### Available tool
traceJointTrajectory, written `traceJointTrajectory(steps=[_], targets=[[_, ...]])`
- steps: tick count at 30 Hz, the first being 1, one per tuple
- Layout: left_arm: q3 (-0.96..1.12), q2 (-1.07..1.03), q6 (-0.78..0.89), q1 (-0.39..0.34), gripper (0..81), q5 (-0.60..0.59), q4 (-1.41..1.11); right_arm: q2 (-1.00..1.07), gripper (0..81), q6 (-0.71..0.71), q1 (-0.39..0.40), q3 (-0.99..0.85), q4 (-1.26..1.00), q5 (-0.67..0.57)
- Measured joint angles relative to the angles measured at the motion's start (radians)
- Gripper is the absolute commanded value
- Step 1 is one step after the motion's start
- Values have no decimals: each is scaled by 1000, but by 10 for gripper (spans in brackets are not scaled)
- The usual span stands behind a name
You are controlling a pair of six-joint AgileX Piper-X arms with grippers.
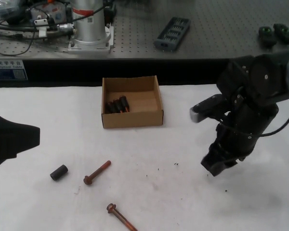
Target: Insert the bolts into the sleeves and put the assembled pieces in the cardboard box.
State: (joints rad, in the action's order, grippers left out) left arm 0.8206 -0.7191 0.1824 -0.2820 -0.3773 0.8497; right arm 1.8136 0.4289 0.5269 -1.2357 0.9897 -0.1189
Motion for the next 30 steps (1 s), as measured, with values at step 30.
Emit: traceJointTrajectory(steps=[30], targets=[[0,0,0,0,297,0,0,-3,366,-813,57,1,41,85]])
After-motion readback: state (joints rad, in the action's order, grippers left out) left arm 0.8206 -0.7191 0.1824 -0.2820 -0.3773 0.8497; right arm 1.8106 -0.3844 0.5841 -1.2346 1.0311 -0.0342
